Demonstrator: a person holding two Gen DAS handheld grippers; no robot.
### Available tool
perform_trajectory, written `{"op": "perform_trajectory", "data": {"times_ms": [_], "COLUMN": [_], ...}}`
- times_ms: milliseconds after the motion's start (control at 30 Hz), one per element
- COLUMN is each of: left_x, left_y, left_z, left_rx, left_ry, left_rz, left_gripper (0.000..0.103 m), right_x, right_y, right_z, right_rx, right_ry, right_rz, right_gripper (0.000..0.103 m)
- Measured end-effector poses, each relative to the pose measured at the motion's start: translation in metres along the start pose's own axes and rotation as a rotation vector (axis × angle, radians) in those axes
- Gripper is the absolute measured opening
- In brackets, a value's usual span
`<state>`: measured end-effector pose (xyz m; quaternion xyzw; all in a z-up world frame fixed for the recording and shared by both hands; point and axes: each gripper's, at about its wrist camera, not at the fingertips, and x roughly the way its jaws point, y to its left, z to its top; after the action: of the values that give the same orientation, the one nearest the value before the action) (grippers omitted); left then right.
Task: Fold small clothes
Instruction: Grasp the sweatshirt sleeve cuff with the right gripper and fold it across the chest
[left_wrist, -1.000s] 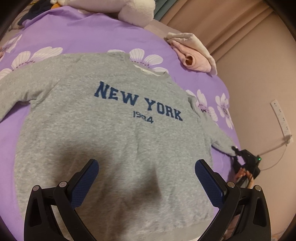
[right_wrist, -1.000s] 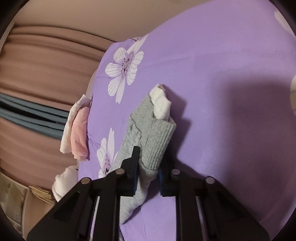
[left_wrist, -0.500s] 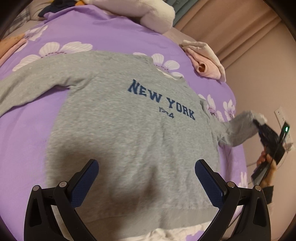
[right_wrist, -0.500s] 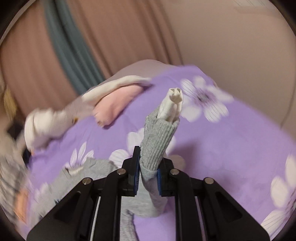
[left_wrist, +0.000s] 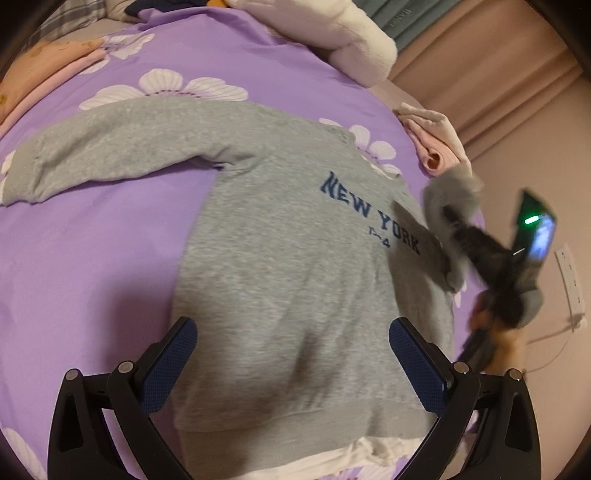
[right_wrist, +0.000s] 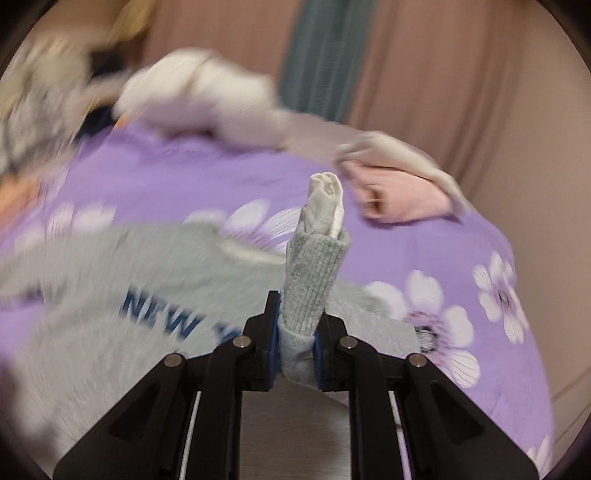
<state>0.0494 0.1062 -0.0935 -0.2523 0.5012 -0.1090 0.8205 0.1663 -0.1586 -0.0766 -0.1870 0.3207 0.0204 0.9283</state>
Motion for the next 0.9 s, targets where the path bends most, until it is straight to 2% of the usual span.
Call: {"op": "perform_trajectory", "data": {"times_ms": [167,200,233,300,333,433,500,567,600,633,700,733,900], "left_x": [-0.001,0.000,0.000,0.002,0.002,0.005,0.005,0.006,0.006,0.006,0.007,0.007,0.004], "left_y": [0.014,0.016,0.018,0.019,0.020,0.020,0.021,0.021,0.021,0.022,0.023,0.025,0.041], "left_z": [0.001,0.001,0.001,0.002,0.002,0.003,0.003,0.003,0.003,0.003,0.003,0.003,0.005], "left_rx": [-0.030,-0.036,-0.040,-0.045,-0.047,-0.047,-0.046,-0.044,-0.045,-0.045,-0.048,-0.050,-0.092], "left_ry": [-0.001,-0.001,0.000,0.002,0.004,0.007,0.004,-0.002,-0.002,-0.001,0.004,0.005,-0.002], "left_rz": [0.011,0.011,0.011,0.005,0.002,-0.009,-0.024,-0.038,-0.043,-0.048,-0.058,-0.061,-0.071], "left_gripper": [0.103,0.103,0.103,0.103,0.103,0.103,0.103,0.103,0.103,0.103,0.103,0.103,0.103], "right_x": [0.025,0.026,0.027,0.018,0.013,-0.012,-0.025,-0.023,-0.016,-0.008,0.005,0.010,0.030], "right_y": [0.055,0.059,0.062,0.061,0.058,0.034,0.003,-0.023,-0.033,-0.040,-0.037,-0.029,0.018], "right_z": [-0.032,-0.036,-0.040,-0.042,-0.039,-0.029,-0.021,-0.018,-0.017,-0.017,-0.019,-0.021,-0.020], "right_rx": [-0.261,-0.289,-0.316,-0.342,-0.334,-0.219,-0.054,0.122,0.210,0.274,0.317,0.318,0.274], "right_ry": [0.100,0.117,0.131,0.114,0.105,0.071,0.040,0.043,0.062,0.086,0.131,0.142,0.164], "right_rz": [-0.007,-0.009,-0.009,-0.004,0.011,0.142,0.280,0.373,0.402,0.409,0.382,0.372,0.437], "right_gripper": [0.018,0.025,0.037,0.050,0.055,0.065,0.066,0.065,0.061,0.046,0.022,0.021,0.016]}}
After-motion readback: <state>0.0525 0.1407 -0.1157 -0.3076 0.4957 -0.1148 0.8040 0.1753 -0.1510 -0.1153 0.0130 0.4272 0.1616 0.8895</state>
